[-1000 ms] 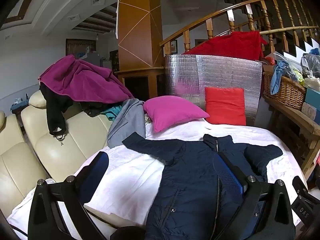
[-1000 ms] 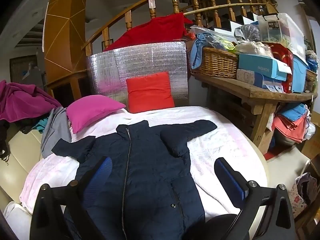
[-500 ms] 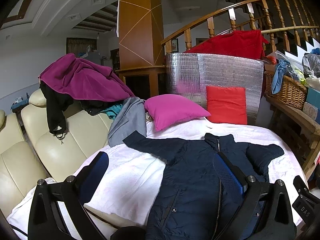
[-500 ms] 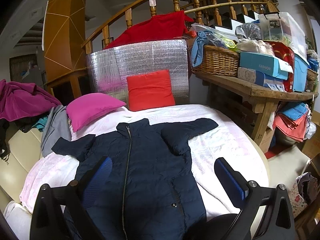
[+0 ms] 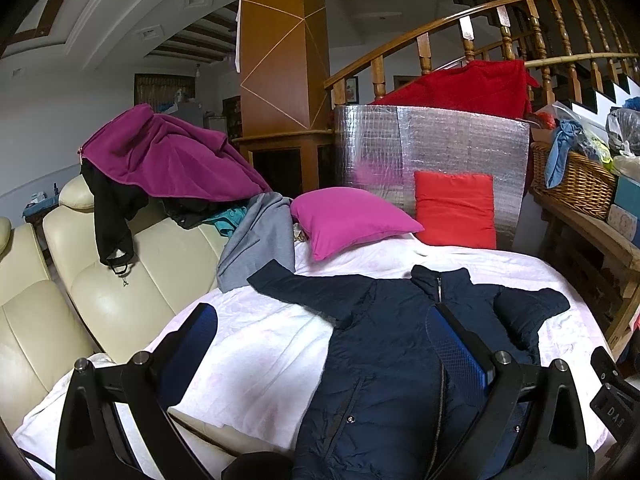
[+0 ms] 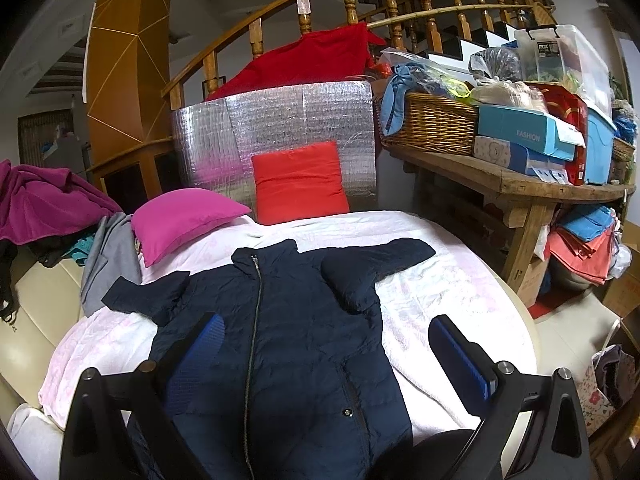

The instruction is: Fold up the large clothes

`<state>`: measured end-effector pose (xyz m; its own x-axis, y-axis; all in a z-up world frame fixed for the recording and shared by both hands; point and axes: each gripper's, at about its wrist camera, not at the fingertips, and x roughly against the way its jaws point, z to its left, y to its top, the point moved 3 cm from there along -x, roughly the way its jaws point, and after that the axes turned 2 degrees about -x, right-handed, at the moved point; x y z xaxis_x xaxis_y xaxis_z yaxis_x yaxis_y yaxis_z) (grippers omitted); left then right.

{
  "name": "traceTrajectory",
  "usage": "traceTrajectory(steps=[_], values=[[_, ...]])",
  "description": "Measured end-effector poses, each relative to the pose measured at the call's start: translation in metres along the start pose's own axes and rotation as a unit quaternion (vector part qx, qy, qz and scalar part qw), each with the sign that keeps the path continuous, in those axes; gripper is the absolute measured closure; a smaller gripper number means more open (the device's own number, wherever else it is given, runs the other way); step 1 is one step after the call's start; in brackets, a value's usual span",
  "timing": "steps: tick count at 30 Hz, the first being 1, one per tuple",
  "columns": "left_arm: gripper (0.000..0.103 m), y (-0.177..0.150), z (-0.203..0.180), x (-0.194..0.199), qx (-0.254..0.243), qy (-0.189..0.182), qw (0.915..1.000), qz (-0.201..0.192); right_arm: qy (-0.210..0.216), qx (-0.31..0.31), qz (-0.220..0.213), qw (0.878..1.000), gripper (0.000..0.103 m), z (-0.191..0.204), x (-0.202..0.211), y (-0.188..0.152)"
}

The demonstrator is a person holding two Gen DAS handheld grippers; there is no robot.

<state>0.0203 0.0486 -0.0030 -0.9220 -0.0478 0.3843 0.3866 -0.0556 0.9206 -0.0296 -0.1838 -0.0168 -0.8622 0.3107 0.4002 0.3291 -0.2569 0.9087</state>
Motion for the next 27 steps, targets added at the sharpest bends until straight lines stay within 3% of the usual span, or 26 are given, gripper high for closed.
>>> traceTrajectory(steps=[11, 20, 24, 27], values=[[0.0, 0.001, -0.004, -0.016, -0.015, 0.01, 0.9998, 0.003, 0.005, -0.031, -0.002, 1.0, 0.0, -0.005, -0.018, 0.025], [0.0, -0.001, -0.021, -0.064, -0.025, 0.015, 0.9989, 0.036, -0.015, -0.028, 0.003, 0.999, 0.0, -0.016, -0.072, 0.041], [0.0, -0.014, -0.044, -0.122, -0.041, 0.016, 0.9957, 0.082, -0.013, -0.043, 0.024, 0.999, 0.0, -0.033, -0.118, 0.042], [0.0, -0.044, -0.07, -0.194, -0.06, 0.001, 0.9847, 0.163, 0.015, -0.068, 0.047, 0.996, 0.0, -0.061, -0.167, 0.044]])
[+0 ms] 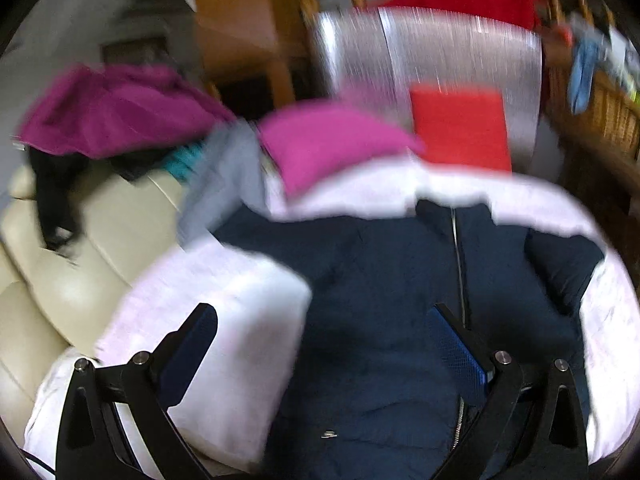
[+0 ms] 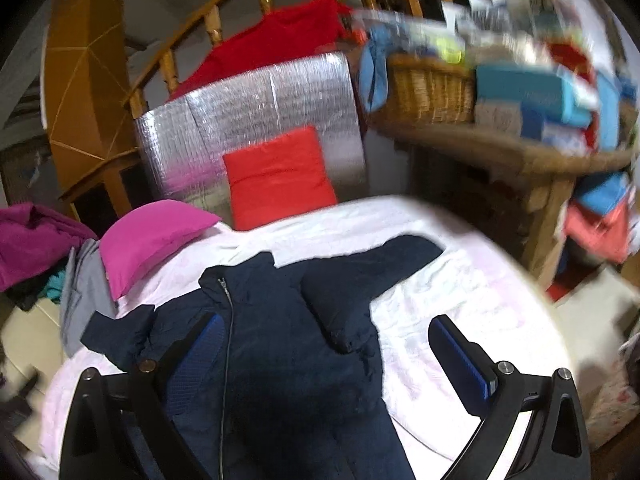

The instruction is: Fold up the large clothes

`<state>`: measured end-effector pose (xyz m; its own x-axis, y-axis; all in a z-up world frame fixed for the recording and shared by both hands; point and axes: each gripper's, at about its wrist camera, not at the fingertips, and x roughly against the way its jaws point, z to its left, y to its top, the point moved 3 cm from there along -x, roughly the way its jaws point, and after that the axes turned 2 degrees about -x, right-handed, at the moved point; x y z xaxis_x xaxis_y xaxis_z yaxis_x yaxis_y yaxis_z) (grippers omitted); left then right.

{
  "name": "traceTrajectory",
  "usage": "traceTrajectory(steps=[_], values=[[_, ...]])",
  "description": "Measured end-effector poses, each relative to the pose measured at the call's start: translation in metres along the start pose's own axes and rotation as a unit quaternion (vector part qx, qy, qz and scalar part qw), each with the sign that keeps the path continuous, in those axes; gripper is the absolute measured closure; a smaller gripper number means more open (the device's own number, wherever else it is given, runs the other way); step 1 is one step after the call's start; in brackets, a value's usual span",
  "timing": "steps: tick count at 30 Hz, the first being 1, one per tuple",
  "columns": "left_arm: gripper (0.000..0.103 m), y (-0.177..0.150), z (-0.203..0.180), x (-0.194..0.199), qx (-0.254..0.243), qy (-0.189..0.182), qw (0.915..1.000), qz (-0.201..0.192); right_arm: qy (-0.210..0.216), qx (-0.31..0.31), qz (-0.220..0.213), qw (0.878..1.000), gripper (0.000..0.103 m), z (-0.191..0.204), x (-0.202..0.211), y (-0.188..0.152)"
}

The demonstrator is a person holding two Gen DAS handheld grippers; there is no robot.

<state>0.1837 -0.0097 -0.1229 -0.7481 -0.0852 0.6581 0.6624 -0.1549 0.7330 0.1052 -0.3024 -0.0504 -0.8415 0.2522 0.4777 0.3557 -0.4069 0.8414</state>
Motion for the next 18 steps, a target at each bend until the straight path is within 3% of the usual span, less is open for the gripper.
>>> traceTrajectory(steps=[2, 5, 8, 13, 15, 18], values=[[0.0, -0.009, -0.021, -0.061, -0.014, -0.011, 0.9967, 0.079, 0.025, -0.047, 0.033, 0.998, 0.0, -0.031, -0.041, 0.005], [0.0, -0.02, -0.046, -0.131, -0.012, -0.001, 0.9897, 0.142, 0.06, -0.14, 0.084, 0.985, 0.0, -0.081, -0.102, 0.004], [0.0, -0.019, -0.06, -0.173, 0.009, -0.009, 0.9868, 0.162, 0.099, -0.251, 0.121, 0.955, 0.0, -0.13, -0.164, 0.004], [0.0, -0.017, -0.079, -0.22, 0.023, -0.025, 0.9801, 0.195, 0.144, -0.372, 0.145, 0.905, 0.0, -0.174, -0.249, -0.004], [0.0, -0.02, -0.082, -0.227, 0.027, -0.019, 0.9792, 0.2, 0.142, -0.391, 0.155, 0.896, 0.003, -0.183, -0.272, -0.007], [0.0, -0.018, -0.088, -0.225, 0.015, -0.024, 0.9809, 0.193, 0.128, -0.396, 0.168, 0.894, 0.01, -0.19, -0.307, -0.008]])
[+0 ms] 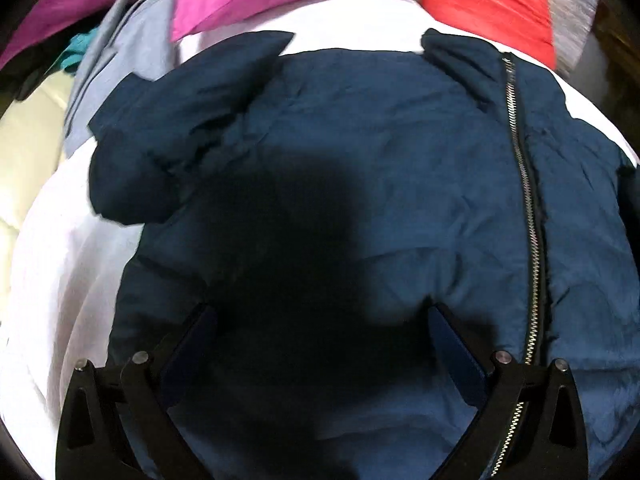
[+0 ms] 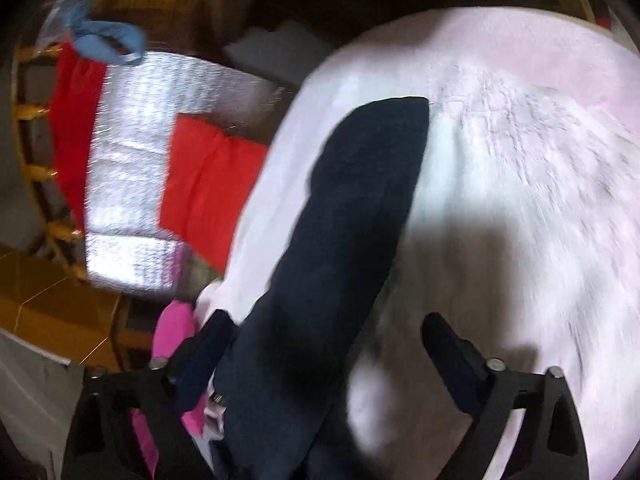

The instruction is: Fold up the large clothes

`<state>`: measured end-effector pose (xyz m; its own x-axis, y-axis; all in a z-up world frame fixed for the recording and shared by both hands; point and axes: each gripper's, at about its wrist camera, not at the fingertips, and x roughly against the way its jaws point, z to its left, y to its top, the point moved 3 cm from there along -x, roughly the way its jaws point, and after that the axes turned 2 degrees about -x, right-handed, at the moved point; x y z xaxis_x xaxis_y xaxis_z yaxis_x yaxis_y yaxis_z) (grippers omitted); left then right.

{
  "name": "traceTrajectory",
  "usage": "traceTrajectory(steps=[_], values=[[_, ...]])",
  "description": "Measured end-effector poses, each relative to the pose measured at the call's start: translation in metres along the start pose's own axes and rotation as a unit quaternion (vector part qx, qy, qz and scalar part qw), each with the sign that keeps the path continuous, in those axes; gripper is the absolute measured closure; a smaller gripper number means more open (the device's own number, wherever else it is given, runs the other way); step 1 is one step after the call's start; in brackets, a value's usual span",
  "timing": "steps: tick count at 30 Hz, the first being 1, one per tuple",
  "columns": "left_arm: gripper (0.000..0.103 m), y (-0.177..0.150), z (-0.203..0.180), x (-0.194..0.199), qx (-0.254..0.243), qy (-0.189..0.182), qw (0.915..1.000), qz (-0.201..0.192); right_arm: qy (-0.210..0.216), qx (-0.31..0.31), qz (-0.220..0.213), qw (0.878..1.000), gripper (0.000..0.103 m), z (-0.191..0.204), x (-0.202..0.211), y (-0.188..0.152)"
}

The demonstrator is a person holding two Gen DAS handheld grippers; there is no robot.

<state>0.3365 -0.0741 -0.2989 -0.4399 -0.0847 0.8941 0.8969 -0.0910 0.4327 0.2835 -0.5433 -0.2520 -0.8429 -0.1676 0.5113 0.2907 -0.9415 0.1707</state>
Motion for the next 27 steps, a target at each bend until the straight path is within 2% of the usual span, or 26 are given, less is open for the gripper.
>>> traceTrajectory(steps=[3, 4, 6, 8, 10, 12, 15, 16, 18, 20, 23, 25, 27], values=[[0.0, -0.006, 0.0, 0.0, 0.015, 0.0, 0.9999, -0.006, -0.001, -0.005, -0.01, 1.0, 0.019, 0.003, -0.02, 0.012], [0.0, -0.009, 0.0, -0.001, 0.018, 0.002, 0.9998, -0.008, 0.005, 0.001, -0.014, 1.0, 0.02, 0.008, -0.024, 0.015], [0.0, -0.014, -0.004, 0.001, 0.013, 0.008, 0.9999, -0.004, 0.002, 0.021, -0.011, 1.0, 0.029, 0.019, -0.035, 0.02], [0.0, -0.015, -0.007, 0.003, 0.012, 0.005, 0.9999, 0.003, -0.011, 0.038, -0.01, 0.999, 0.059, 0.021, -0.045, 0.02], [0.0, -0.012, -0.005, 0.003, 0.008, 0.001, 1.0, 0.004, -0.019, 0.051, -0.027, 0.998, 0.069, 0.029, -0.041, 0.02], [0.0, -0.017, -0.005, 0.008, -0.003, 0.0, 0.9999, 0.012, -0.022, 0.09, -0.047, 0.995, 0.078, 0.049, -0.031, 0.013], [0.0, -0.02, -0.004, 0.015, -0.01, -0.014, 0.9994, 0.03, -0.002, 0.156, -0.074, 0.985, 0.08, 0.091, -0.007, -0.009], [0.0, -0.019, -0.001, 0.018, -0.005, -0.018, 0.9995, 0.027, 0.013, 0.179, -0.078, 0.981, 0.08, 0.11, 0.0, -0.021], [0.0, -0.015, 0.011, 0.031, 0.014, -0.012, 0.9998, -0.002, 0.047, 0.217, -0.073, 0.972, 0.08, 0.144, 0.012, -0.05], [0.0, -0.009, 0.027, 0.05, 0.033, 0.008, 0.9985, -0.044, 0.09, 0.262, -0.051, 0.959, 0.08, 0.182, 0.018, -0.091], [0.0, -0.006, 0.056, 0.073, 0.071, 0.044, 0.9925, -0.089, 0.123, 0.304, 0.002, 0.945, 0.08, 0.214, 0.01, -0.151], [0.0, -0.004, 0.079, 0.078, 0.093, 0.058, 0.9885, -0.104, 0.137, 0.317, 0.045, 0.937, 0.077, 0.223, -0.005, -0.192], [0.0, -0.005, 0.087, 0.081, 0.111, 0.062, 0.9857, -0.111, 0.134, 0.325, 0.098, 0.931, 0.077, 0.224, -0.031, -0.237]])
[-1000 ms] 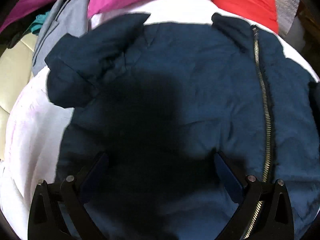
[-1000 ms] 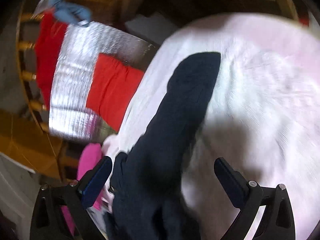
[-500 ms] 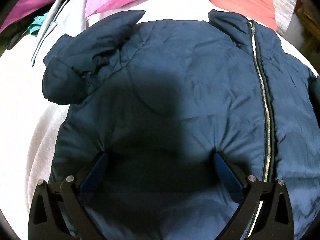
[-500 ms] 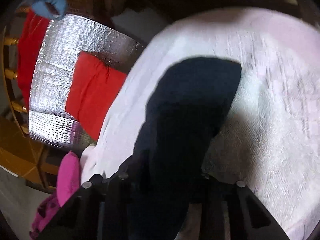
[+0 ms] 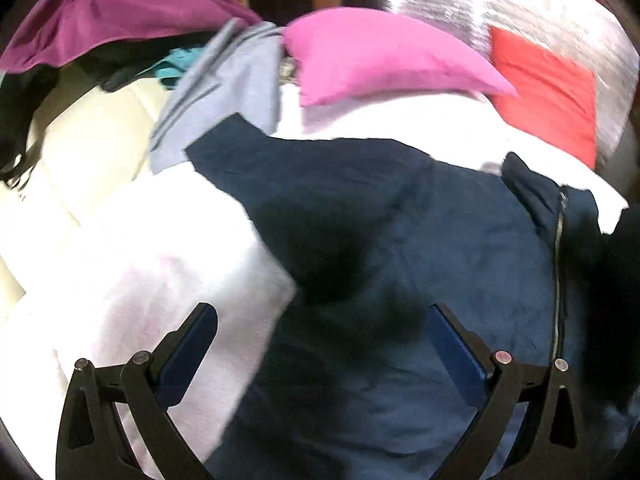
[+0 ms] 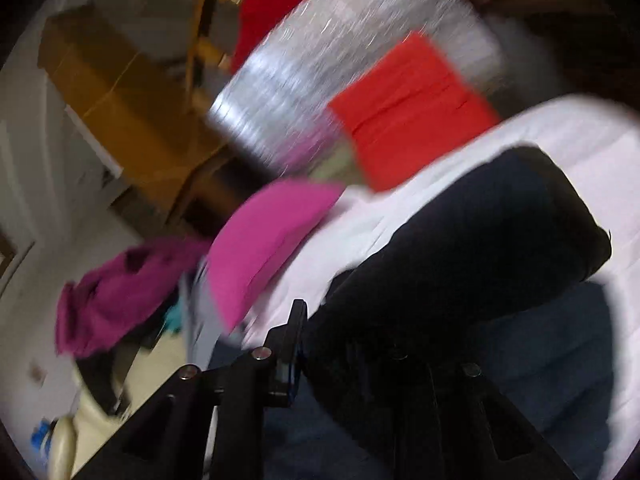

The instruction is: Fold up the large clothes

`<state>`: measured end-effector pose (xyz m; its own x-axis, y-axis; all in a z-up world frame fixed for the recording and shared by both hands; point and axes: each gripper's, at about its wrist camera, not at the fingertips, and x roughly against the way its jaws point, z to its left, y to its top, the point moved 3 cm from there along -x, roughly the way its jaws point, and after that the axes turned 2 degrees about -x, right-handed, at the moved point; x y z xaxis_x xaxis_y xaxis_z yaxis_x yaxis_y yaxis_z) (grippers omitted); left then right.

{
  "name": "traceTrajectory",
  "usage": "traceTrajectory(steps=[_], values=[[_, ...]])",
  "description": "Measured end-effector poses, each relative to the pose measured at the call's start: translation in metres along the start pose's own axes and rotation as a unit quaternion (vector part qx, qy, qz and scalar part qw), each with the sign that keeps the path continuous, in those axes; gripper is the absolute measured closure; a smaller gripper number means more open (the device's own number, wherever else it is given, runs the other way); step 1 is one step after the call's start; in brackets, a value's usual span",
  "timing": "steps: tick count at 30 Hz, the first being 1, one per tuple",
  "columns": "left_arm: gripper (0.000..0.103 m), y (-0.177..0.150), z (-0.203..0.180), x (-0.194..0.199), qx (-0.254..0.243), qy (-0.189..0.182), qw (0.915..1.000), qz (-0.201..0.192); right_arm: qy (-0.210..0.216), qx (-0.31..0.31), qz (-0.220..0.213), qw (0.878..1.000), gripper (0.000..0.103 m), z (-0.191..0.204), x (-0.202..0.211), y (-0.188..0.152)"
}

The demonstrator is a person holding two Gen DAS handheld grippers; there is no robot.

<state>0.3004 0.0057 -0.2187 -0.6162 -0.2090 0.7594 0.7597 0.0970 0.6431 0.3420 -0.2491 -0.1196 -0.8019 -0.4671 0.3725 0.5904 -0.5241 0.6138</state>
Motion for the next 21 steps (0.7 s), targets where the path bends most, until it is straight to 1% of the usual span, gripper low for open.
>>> traceTrajectory(steps=[1, 3, 4, 5, 6, 7, 9, 10, 11, 13, 15, 16, 18, 20, 21], values=[[0.0, 0.001, 0.004, 0.002, 0.006, 0.002, 1.0, -0.002, 0.003, -0.002, 0.023, 1.0, 0.077, 0.003, -0.014, -0.016], [0.0, 0.003, 0.012, 0.004, 0.018, 0.005, 0.9998, -0.006, 0.003, -0.021, 0.072, 0.997, 0.074, -0.001, -0.04, -0.042], [0.0, 0.004, 0.017, 0.006, 0.022, 0.005, 0.9997, -0.009, 0.006, -0.038, 0.102, 0.994, 0.064, -0.004, -0.054, -0.056], [0.0, 0.007, 0.021, 0.004, 0.025, 0.006, 0.9996, -0.012, 0.011, -0.057, 0.127, 0.99, 0.045, -0.006, -0.063, -0.068], [0.0, 0.006, 0.019, -0.005, 0.027, 0.005, 0.9995, -0.016, 0.017, -0.08, 0.152, 0.985, 0.036, -0.014, -0.07, -0.079], [0.0, 0.007, 0.02, -0.003, 0.029, 0.003, 0.9994, -0.018, 0.028, -0.1, 0.167, 0.981, 0.03, -0.019, -0.072, -0.086], [0.0, 0.008, 0.019, -0.004, 0.028, -0.007, 0.9994, -0.02, 0.035, -0.119, 0.177, 0.976, 0.03, -0.028, -0.061, -0.091], [0.0, 0.009, 0.018, -0.003, 0.027, -0.015, 0.9993, -0.022, 0.039, -0.127, 0.179, 0.975, 0.03, -0.031, -0.051, -0.09], [0.0, 0.014, 0.017, -0.01, 0.026, -0.023, 0.9991, -0.023, 0.045, -0.134, 0.179, 0.974, 0.029, -0.035, -0.036, -0.087], [0.0, 0.013, 0.009, -0.006, 0.017, -0.042, 0.9987, -0.026, 0.049, -0.132, 0.154, 0.978, 0.028, -0.036, -0.004, -0.076], [0.0, 0.014, -0.004, -0.006, 0.004, -0.072, 0.9971, -0.026, 0.042, -0.134, 0.109, 0.984, 0.022, -0.046, 0.033, -0.063], [0.0, 0.013, -0.011, -0.004, -0.003, -0.086, 0.9959, -0.027, 0.027, -0.139, 0.076, 0.987, 0.02, -0.058, 0.055, -0.054], [0.0, 0.01, -0.03, 0.0, -0.025, -0.114, 0.9927, -0.032, -0.028, -0.136, 0.022, 0.99, 0.02, -0.079, 0.083, -0.039], [0.0, 0.006, -0.052, 0.009, -0.054, -0.144, 0.9873, -0.042, -0.112, -0.124, -0.019, 0.986, 0.02, -0.107, 0.105, -0.026], [0.0, 0.003, -0.063, 0.015, -0.07, -0.155, 0.9842, -0.049, -0.139, -0.128, -0.03, 0.982, 0.02, -0.12, 0.11, -0.022]])
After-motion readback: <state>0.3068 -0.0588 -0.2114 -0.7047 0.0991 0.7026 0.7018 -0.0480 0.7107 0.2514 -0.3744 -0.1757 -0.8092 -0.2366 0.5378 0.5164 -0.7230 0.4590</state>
